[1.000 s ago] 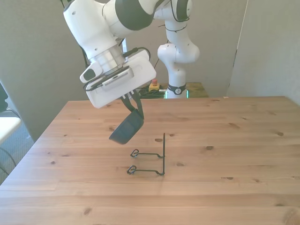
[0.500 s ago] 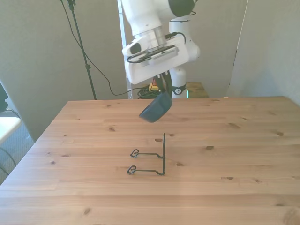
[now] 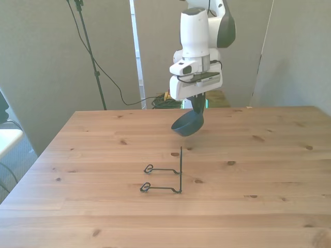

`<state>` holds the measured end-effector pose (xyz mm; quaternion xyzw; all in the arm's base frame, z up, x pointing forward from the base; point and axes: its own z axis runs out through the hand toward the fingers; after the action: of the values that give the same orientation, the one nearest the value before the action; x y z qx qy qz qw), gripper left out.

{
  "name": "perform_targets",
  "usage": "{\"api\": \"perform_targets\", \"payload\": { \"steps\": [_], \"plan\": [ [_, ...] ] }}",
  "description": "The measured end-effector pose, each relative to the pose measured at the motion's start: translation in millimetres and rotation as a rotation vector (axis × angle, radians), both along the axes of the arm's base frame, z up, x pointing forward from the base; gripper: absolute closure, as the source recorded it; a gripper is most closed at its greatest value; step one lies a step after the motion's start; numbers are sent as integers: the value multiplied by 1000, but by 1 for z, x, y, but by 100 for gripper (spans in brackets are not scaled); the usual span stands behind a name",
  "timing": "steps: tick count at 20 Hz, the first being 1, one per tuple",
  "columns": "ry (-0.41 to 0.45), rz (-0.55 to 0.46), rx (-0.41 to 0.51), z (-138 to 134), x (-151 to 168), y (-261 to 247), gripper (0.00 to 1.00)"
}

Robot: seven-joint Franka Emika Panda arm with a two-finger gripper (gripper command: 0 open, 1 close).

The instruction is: Unload the bowl

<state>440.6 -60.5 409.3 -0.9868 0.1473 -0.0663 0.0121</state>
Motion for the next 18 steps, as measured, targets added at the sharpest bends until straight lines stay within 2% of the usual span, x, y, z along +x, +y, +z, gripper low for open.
{"api": "perform_targets", "payload": {
  "steps": [1,2,11,18],
  "plan": [
    [-4,-14,-22,-6,-2,3,100],
    [-3,-27,-39,-11,-2,6,0],
    [14,-74,-85,-26,3,11,0],
    [10,-110,-84,-24,18,9,0]
  ]
}}
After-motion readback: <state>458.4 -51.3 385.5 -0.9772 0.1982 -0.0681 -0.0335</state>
